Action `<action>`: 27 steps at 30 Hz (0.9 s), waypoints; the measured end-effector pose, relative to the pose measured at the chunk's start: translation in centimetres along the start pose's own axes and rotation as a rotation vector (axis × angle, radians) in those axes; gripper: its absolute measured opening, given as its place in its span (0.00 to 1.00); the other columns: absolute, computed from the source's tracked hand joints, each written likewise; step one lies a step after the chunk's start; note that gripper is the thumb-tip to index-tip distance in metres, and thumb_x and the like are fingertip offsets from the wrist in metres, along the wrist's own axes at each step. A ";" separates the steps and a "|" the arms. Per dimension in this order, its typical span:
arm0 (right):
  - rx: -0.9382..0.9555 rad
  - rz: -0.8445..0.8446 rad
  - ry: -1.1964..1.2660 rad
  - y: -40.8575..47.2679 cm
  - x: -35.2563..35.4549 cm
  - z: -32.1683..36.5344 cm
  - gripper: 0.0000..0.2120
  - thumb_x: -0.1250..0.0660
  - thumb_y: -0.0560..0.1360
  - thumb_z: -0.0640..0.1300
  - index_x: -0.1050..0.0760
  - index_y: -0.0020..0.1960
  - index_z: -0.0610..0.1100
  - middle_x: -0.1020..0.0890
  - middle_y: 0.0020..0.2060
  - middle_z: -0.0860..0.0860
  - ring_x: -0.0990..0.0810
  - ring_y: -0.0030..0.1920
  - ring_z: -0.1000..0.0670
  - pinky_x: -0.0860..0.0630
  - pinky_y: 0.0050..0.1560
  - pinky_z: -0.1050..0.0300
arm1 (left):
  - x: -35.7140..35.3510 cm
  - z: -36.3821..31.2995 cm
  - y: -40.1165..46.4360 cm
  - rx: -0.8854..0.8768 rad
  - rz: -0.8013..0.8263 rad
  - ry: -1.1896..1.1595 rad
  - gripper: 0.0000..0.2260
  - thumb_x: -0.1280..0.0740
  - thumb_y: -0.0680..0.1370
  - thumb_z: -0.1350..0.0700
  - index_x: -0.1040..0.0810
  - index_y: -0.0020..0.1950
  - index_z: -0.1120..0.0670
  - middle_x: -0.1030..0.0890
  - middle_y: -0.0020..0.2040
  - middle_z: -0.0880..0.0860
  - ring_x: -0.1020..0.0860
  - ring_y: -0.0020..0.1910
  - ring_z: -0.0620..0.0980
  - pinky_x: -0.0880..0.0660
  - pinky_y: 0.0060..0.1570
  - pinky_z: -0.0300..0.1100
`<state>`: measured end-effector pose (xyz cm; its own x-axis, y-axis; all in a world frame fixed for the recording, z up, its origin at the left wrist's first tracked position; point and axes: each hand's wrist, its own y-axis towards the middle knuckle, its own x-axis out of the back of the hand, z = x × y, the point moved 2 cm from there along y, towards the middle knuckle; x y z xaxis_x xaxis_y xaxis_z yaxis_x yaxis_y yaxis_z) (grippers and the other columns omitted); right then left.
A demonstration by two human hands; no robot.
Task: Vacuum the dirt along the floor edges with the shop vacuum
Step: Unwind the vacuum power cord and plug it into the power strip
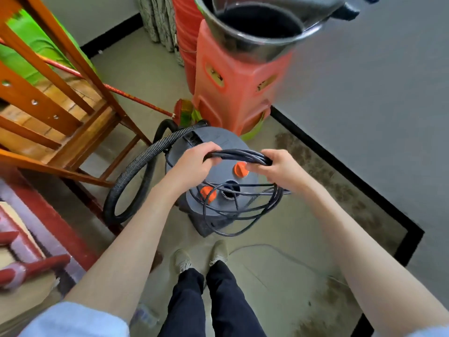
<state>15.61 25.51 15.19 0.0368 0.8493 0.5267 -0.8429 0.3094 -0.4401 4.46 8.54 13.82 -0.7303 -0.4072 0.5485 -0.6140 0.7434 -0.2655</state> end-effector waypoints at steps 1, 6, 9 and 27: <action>0.000 -0.005 0.048 -0.8 0.6 0.2 0.13 0.30 0.75 0.46 0.27 0.33 0.46 0.32 0.22 0.57 0.37 0.25 0.56 0.39 0.29 0.62 | 0.0 -0.7 -0.3 -0.002 -0.013 -0.010 0.04 0.38 0.80 0.58 0.25 0.52 0.52 0.23 0.46 0.51 0.26 0.45 0.52 0.34 0.40 0.32; 0.018 -0.134 0.157 -5.0 3.0 0.8 0.11 0.31 0.76 0.42 0.26 0.41 0.36 0.33 0.28 0.54 0.36 0.28 0.57 0.37 0.34 0.58 | 0.1 -2.7 -2.6 0.042 0.050 -0.079 0.09 0.36 0.79 0.56 0.26 0.59 0.49 0.23 0.53 0.49 0.25 0.51 0.46 0.31 0.52 0.37; 0.033 -0.210 0.251 -8.2 4.1 1.0 0.08 0.32 0.76 0.41 0.26 0.38 0.44 0.32 0.28 0.55 0.35 0.28 0.57 0.36 0.32 0.63 | 0.1 -3.0 -4.1 0.072 0.156 -0.049 0.11 0.36 0.79 0.52 0.28 0.61 0.47 0.23 0.56 0.50 0.25 0.56 0.47 0.29 0.57 0.41; 0.076 -0.387 0.420 -24.9 1.2 2.8 0.09 0.32 0.76 0.44 0.23 0.43 0.38 0.34 0.31 0.49 0.36 0.31 0.54 0.39 0.29 0.66 | -4.3 -10.8 -12.1 0.273 0.275 -0.424 0.18 0.47 0.81 0.41 0.25 0.55 0.51 0.15 0.46 0.51 0.20 0.41 0.49 0.28 0.53 0.45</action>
<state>35.14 17.62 28.83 0.5474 0.7822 0.2977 -0.7613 0.6131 -0.2111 18.32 7.05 23.24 -0.8958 -0.4373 0.0788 -0.3981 0.7110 -0.5797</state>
